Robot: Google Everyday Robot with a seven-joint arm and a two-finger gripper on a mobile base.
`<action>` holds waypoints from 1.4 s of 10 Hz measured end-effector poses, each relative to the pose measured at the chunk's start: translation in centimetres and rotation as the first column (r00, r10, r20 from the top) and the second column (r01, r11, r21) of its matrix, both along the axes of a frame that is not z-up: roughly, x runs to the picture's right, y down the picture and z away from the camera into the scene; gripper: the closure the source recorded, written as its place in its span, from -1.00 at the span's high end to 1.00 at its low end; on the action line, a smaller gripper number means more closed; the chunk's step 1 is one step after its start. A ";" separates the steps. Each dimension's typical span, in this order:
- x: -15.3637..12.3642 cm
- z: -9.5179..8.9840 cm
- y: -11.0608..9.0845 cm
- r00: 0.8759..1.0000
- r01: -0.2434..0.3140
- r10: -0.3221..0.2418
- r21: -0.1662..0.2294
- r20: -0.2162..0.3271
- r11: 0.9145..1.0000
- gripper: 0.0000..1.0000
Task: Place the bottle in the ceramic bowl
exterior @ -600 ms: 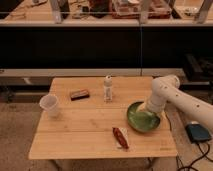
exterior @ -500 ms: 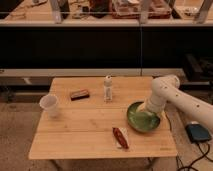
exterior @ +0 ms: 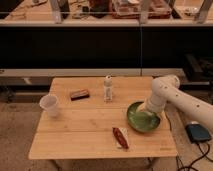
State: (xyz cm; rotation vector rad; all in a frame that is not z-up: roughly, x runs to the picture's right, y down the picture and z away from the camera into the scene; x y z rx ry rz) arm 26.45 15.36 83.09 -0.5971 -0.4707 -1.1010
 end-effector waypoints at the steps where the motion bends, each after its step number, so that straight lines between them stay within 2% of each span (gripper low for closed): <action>1: 0.0 0.0 0.0 1.000 0.000 0.000 0.000 0.000 1.000 0.60; 13: 0.0 -0.1 -0.2 1.000 -0.007 0.007 0.000 0.003 1.000 0.60; 14: -0.4 0.1 -2.0 1.000 -0.010 0.010 0.022 0.010 1.000 0.60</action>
